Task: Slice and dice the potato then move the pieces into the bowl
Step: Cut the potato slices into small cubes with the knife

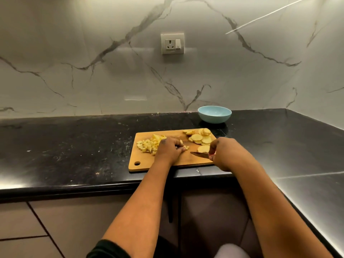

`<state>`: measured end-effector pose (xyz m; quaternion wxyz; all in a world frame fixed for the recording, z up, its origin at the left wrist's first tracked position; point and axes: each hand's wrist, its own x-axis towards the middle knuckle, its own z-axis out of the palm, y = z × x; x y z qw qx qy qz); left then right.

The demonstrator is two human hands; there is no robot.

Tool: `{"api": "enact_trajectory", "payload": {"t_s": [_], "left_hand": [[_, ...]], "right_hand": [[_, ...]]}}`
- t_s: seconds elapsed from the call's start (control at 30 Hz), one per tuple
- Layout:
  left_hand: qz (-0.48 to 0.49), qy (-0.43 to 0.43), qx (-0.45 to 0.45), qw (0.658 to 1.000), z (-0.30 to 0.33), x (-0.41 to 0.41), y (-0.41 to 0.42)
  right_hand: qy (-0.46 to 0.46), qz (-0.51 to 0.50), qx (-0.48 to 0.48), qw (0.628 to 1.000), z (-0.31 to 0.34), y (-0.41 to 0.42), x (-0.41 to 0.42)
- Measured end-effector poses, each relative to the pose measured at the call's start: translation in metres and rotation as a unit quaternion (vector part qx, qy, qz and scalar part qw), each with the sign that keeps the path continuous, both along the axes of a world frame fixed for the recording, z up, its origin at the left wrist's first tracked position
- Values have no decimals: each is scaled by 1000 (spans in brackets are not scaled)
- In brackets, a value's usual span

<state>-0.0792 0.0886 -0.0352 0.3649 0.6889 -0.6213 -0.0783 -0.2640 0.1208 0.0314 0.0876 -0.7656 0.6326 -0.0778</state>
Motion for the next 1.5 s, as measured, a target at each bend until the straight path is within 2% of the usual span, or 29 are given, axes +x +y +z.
{"api": "enact_trajectory", "payload": {"t_s": [0.07, 0.2, 0.53, 0.77, 0.93, 1.03, 1.1, 1.2, 1.3, 1.43, 1.5], "left_hand": [[-4, -10, -1, 1000, 0, -1, 2], [-4, -27, -6, 1000, -1, 0, 3], [27, -22, -24, 999, -1, 0, 6], [-1, -35, 2, 999, -2, 4, 1], [-18, -22, 19, 999, 1, 8, 0], [-16, -17, 31, 999, 2, 8, 1], [-9, -9, 31, 999, 2, 8, 1], [-5, 8, 24, 1000, 2, 8, 3], [8, 36, 0, 999, 0, 10, 5], [15, 23, 3, 1000, 0, 10, 7], [12, 18, 15, 1000, 1, 10, 9]], "right_hand": [[-26, 14, -4, 1000, 4, 6, -6], [-174, 4, -68, 982, -11, 15, -6], [-217, 35, -89, 971, -36, 11, 13], [-187, 19, -54, 981, -42, 10, 27], [-85, 32, -76, 993, -39, 16, 48], [-58, 22, -23, 998, -20, 15, 49], [-1, 16, 12, 1000, -4, 9, 41], [43, 17, 22, 999, 12, 6, 22], [2, 43, 19, 999, 17, 12, 7], [-162, 33, -19, 986, 4, 23, 8], [-202, 31, -41, 978, -10, 23, 15]]}}
